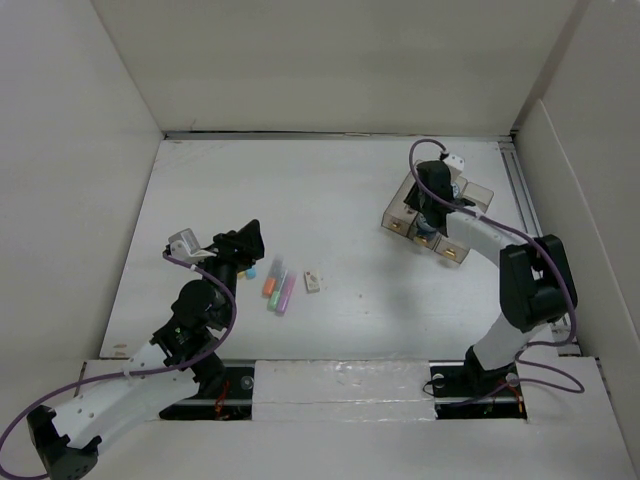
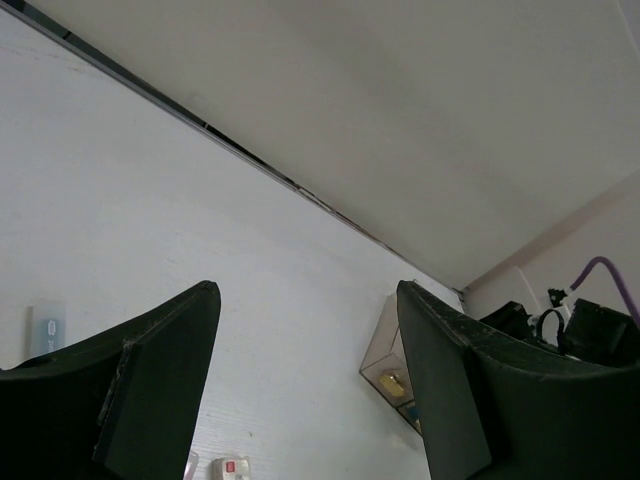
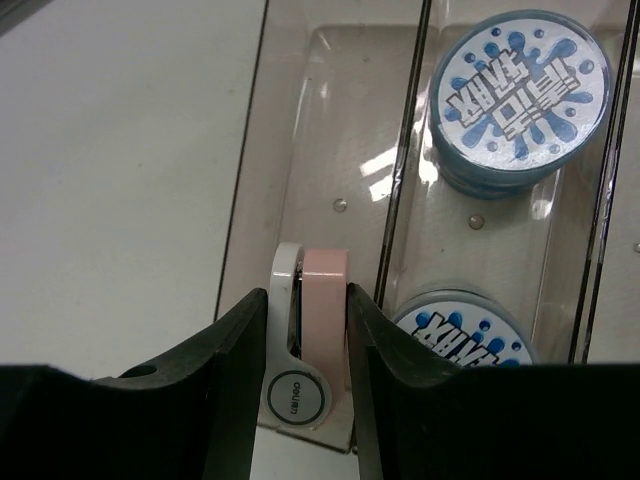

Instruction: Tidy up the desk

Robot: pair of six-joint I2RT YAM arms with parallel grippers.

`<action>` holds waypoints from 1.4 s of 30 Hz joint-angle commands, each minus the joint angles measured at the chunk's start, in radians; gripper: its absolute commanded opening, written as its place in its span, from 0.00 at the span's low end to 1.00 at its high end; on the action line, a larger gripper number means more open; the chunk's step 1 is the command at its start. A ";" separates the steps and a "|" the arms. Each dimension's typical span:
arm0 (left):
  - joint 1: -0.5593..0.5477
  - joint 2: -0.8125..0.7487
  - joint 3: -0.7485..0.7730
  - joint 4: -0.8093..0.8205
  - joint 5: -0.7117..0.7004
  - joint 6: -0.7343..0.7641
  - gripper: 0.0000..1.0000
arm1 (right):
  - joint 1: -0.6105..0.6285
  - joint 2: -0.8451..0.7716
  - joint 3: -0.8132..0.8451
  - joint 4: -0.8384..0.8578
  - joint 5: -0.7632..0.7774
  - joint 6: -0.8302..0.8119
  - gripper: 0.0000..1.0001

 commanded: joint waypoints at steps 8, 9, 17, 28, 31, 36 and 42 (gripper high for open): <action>-0.005 0.007 0.010 0.032 -0.004 0.004 0.67 | -0.035 0.030 0.093 0.062 -0.059 -0.011 0.71; -0.005 0.007 0.007 0.035 -0.007 0.005 0.67 | -0.035 0.005 0.077 0.075 -0.064 -0.013 0.79; -0.005 0.003 0.009 0.031 -0.007 0.002 0.67 | 0.150 -0.112 -0.027 0.135 -0.133 -0.054 0.27; -0.005 -0.010 0.003 0.038 -0.010 0.005 0.67 | 0.614 0.033 -0.050 0.046 -0.118 -0.051 0.73; -0.005 -0.002 0.012 0.020 -0.008 -0.001 0.67 | 0.649 0.072 -0.047 0.012 -0.132 -0.031 0.74; -0.005 -0.014 0.009 0.020 -0.014 0.000 0.67 | 0.671 0.128 -0.033 0.009 -0.151 -0.011 0.70; -0.005 -0.022 0.007 0.020 -0.014 0.001 0.67 | 0.703 0.174 -0.009 0.016 -0.151 -0.004 0.66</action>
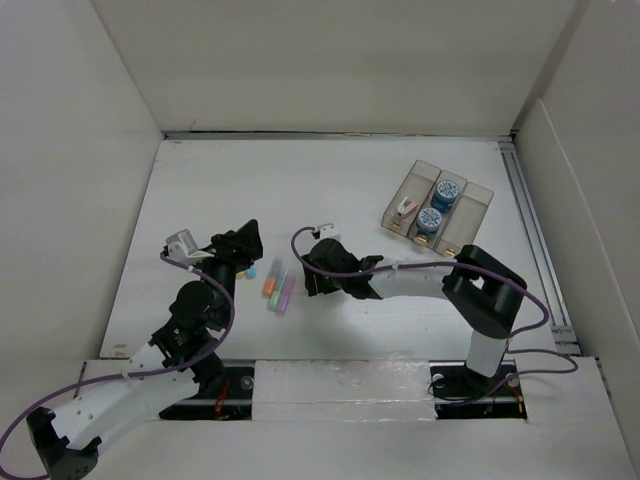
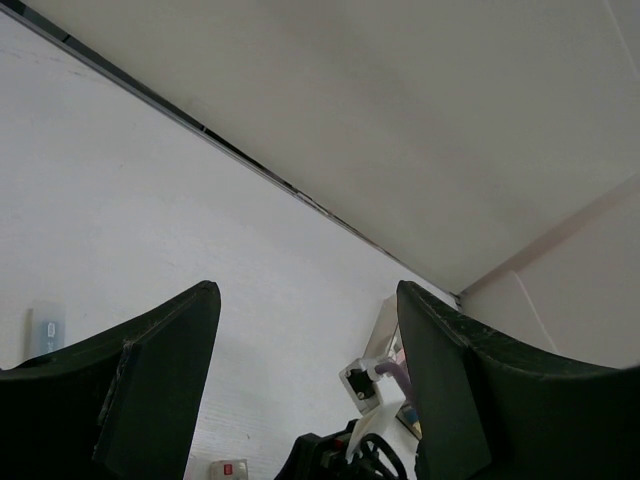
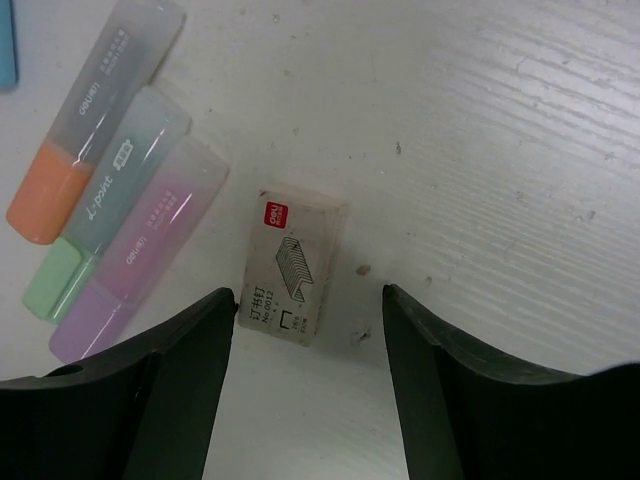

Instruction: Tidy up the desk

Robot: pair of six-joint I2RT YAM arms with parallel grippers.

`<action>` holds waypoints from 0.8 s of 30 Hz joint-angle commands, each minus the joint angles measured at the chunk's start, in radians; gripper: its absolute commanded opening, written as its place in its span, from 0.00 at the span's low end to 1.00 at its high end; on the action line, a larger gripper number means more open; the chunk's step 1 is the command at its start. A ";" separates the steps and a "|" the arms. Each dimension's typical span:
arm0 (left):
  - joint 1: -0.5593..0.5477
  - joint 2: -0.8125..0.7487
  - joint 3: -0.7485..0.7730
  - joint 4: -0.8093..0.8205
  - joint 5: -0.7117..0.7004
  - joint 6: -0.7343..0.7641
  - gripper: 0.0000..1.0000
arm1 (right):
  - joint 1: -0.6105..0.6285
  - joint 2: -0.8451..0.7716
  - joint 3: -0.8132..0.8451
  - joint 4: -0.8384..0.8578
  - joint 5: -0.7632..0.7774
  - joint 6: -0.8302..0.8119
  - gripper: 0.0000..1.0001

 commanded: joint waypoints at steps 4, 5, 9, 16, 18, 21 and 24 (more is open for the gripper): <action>-0.005 -0.014 0.000 0.028 -0.015 0.004 0.67 | 0.040 0.053 0.066 0.004 0.025 0.018 0.62; -0.005 -0.012 -0.002 0.031 -0.017 0.005 0.67 | 0.040 0.060 0.076 0.006 0.023 0.017 0.57; -0.005 -0.006 0.007 0.019 -0.017 0.000 0.67 | 0.040 0.080 0.095 -0.016 0.094 0.020 0.32; -0.005 0.005 0.003 0.034 -0.008 0.005 0.67 | -0.099 -0.112 0.035 0.007 0.200 0.009 0.21; -0.005 0.014 0.013 0.028 -0.003 0.005 0.67 | -0.174 -0.156 0.028 0.023 0.168 0.003 0.21; -0.005 0.031 0.018 0.025 -0.003 0.005 0.68 | -0.314 -0.211 0.032 0.062 0.169 0.004 0.21; -0.005 0.048 0.029 0.017 0.005 0.007 0.68 | -0.441 -0.216 0.060 0.076 0.171 0.014 0.21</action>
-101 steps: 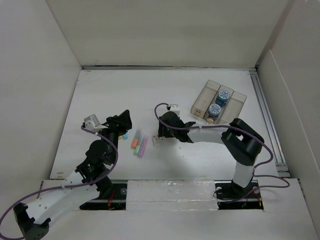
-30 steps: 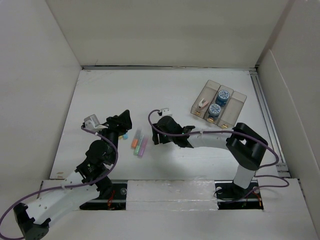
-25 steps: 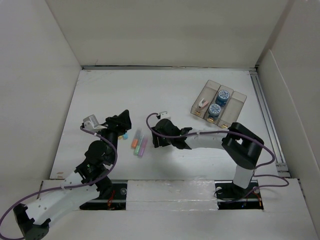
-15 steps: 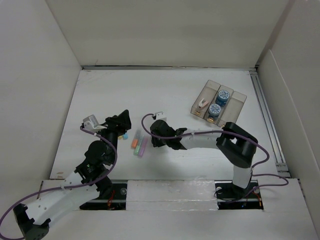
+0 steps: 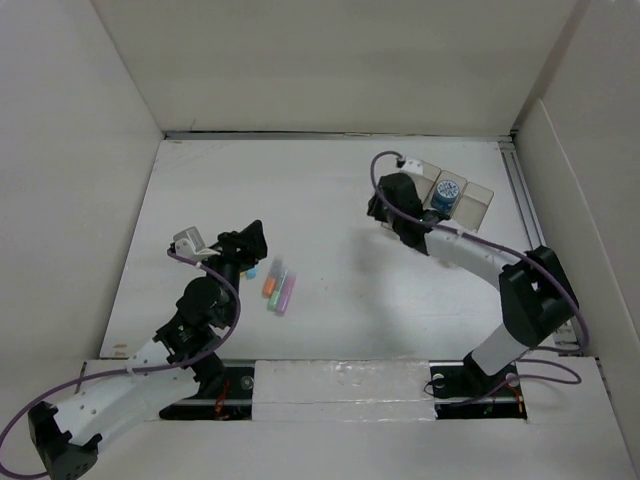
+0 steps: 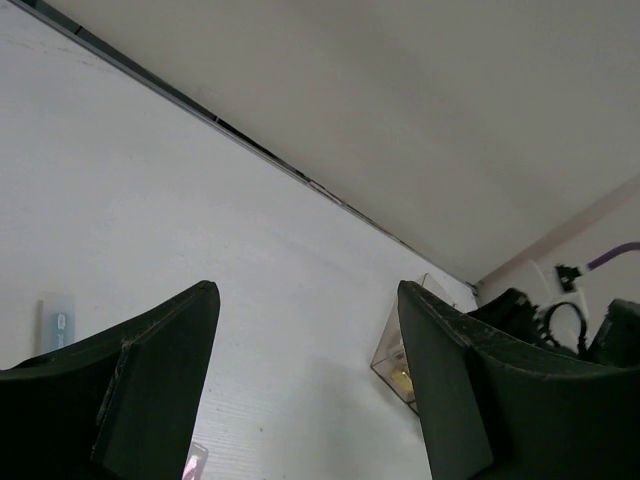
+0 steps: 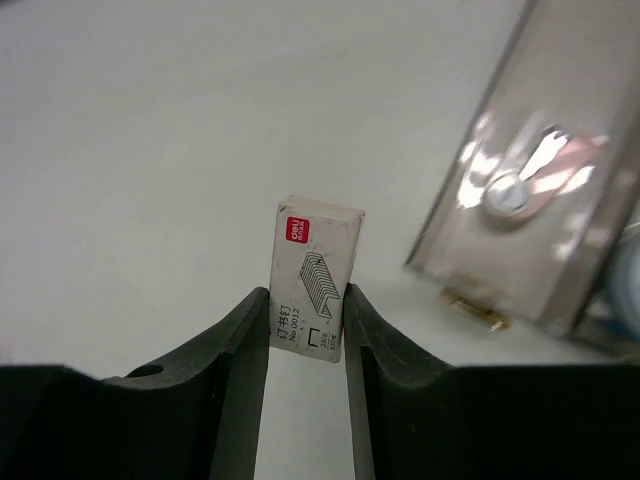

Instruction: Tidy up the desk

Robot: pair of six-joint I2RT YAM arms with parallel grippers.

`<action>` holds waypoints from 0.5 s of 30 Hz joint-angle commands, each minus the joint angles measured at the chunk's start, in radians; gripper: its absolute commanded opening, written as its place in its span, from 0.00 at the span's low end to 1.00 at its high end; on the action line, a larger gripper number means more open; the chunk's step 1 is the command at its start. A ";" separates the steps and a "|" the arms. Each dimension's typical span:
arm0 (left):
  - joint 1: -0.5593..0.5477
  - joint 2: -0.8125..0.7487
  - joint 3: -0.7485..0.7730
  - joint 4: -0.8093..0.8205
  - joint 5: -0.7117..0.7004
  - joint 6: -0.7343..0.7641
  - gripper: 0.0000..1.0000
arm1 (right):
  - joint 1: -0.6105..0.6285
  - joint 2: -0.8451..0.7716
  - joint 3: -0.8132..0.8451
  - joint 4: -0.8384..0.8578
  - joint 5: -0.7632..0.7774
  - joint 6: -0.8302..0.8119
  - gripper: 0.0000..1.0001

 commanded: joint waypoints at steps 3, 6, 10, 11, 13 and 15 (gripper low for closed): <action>-0.005 0.032 0.036 0.018 0.013 0.009 0.69 | -0.170 0.009 0.064 0.048 0.028 0.021 0.22; -0.005 0.060 0.055 0.001 0.019 0.008 0.70 | -0.240 0.035 0.089 0.048 0.025 0.036 0.22; -0.005 0.106 0.073 -0.001 0.031 0.009 0.71 | -0.287 0.074 0.109 0.042 -0.015 0.042 0.23; -0.005 0.115 0.079 -0.007 0.036 0.009 0.72 | -0.300 0.083 0.112 0.040 -0.022 0.047 0.25; -0.005 0.144 0.090 -0.010 0.039 0.009 0.72 | -0.313 0.098 0.114 0.040 -0.025 0.055 0.29; -0.005 0.163 0.095 -0.010 0.040 0.011 0.72 | -0.313 0.097 0.109 0.043 -0.044 0.065 0.40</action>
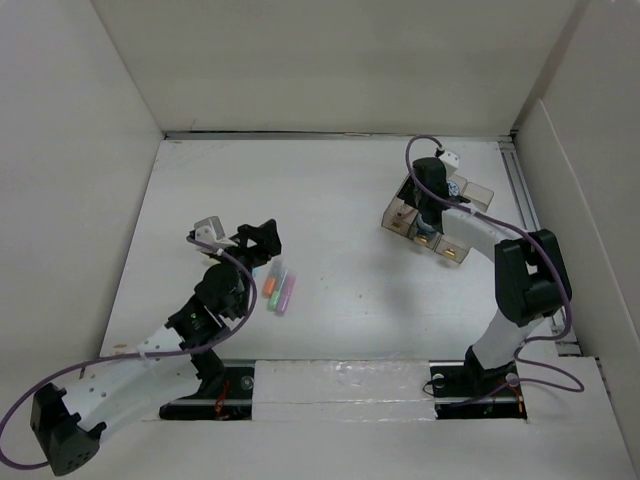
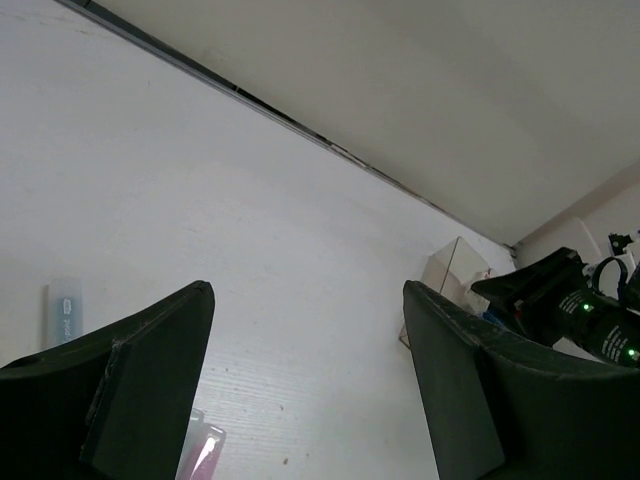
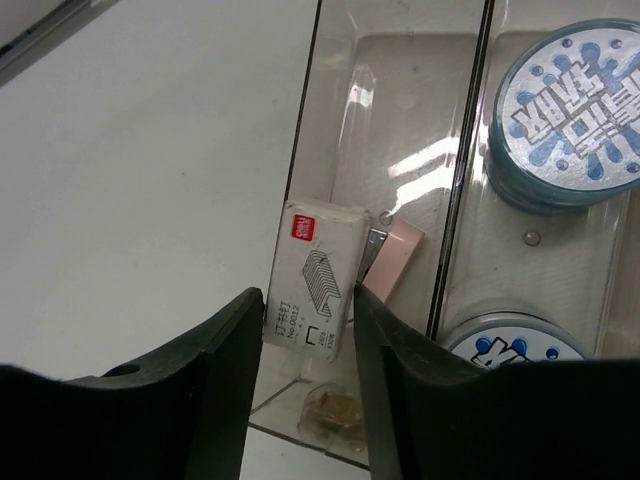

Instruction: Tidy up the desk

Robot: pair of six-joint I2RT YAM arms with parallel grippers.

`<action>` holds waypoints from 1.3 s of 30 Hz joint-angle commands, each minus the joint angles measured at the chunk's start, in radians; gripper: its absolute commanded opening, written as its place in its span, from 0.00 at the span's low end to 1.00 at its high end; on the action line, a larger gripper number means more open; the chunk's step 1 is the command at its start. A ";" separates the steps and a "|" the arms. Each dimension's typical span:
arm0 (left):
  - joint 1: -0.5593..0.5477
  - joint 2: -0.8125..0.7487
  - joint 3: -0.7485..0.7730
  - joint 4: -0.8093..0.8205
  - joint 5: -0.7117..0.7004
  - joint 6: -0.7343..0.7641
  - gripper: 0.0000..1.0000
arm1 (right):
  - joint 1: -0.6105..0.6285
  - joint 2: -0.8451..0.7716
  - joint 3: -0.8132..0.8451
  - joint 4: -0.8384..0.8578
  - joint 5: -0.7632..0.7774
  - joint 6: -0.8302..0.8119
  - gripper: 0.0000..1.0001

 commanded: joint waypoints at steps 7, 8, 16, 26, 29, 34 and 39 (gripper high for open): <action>0.004 0.175 0.095 0.013 0.032 0.017 0.73 | -0.014 -0.079 0.003 0.033 -0.038 0.032 0.75; 0.004 0.195 0.109 -0.008 0.035 0.012 0.73 | -0.014 -0.116 -0.018 0.037 -0.043 0.038 0.74; -0.016 0.377 0.232 -0.346 0.074 -0.112 0.57 | 0.202 -0.430 -0.346 0.296 -0.121 0.046 0.00; -0.045 0.296 0.100 -0.550 0.297 -0.289 0.50 | 0.360 -0.629 -0.520 0.300 -0.136 0.057 0.35; -0.045 0.321 0.068 -0.559 0.369 -0.304 0.51 | 0.360 -0.641 -0.520 0.283 -0.158 0.058 0.40; -0.045 0.308 0.002 -0.559 0.405 -0.347 0.51 | 0.370 -0.678 -0.535 0.301 -0.175 0.054 0.41; -0.045 0.327 -0.010 -0.538 0.432 -0.341 0.51 | 0.370 -0.662 -0.532 0.304 -0.190 0.048 0.41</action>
